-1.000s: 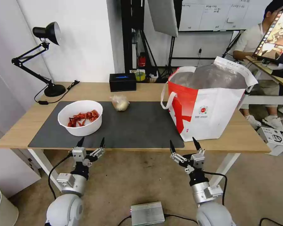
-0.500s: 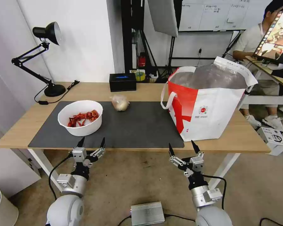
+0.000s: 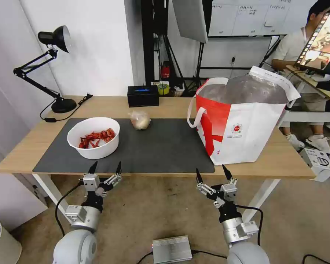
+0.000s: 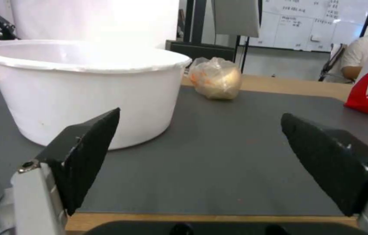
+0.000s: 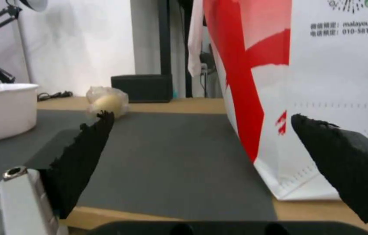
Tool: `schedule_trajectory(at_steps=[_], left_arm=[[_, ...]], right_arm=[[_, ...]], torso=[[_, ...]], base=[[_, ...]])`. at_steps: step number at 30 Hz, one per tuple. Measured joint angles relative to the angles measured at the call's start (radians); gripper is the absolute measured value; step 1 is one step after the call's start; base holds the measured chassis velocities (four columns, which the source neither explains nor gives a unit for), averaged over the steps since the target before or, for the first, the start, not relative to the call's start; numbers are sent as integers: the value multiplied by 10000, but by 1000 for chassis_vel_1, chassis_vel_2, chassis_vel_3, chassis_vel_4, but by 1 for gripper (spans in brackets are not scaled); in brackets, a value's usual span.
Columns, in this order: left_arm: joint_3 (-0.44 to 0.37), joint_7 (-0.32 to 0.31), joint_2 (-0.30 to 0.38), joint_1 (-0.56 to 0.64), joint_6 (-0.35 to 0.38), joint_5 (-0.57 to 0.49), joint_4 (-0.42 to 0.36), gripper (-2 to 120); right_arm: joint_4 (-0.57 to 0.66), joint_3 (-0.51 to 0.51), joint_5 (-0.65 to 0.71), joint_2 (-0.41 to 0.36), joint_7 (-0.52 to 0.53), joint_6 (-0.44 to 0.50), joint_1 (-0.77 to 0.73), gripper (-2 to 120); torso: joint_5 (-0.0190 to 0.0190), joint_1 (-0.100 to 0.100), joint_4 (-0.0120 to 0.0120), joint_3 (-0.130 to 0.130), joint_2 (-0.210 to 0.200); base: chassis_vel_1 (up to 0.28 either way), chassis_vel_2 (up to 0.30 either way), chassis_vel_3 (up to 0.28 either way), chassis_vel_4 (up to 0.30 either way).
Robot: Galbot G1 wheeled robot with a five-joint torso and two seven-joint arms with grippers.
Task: Pick up the trash from the table and place it into the takeout bag.
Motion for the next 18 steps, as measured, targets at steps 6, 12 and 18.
schedule_trajectory(at_steps=[6, 12, 18], left_arm=[[-6, 0, -49, 4, 0, 33, 19, 100], [-19, 0, -123, 21, -1, 67, 70, 100], [-130, -1, -332, 174, -36, 237, 48, 100]], right_arm=[[596, -197, 630, -189, 851, -1059, 203, 100], [995, -270, 1518, -448, 1374, -2041, 593, 100], [766, -628, 1882, -910, 1102, -2181, 1362, 100]], torso=[[0, 0, 0, 0, 0], [0, 0, 0, 0, 0], [0, 0, -1, 0, 0]], base=[[0, 0, 0, 0], [0, 0, 0, 0], [0, 0, 0, 0]])
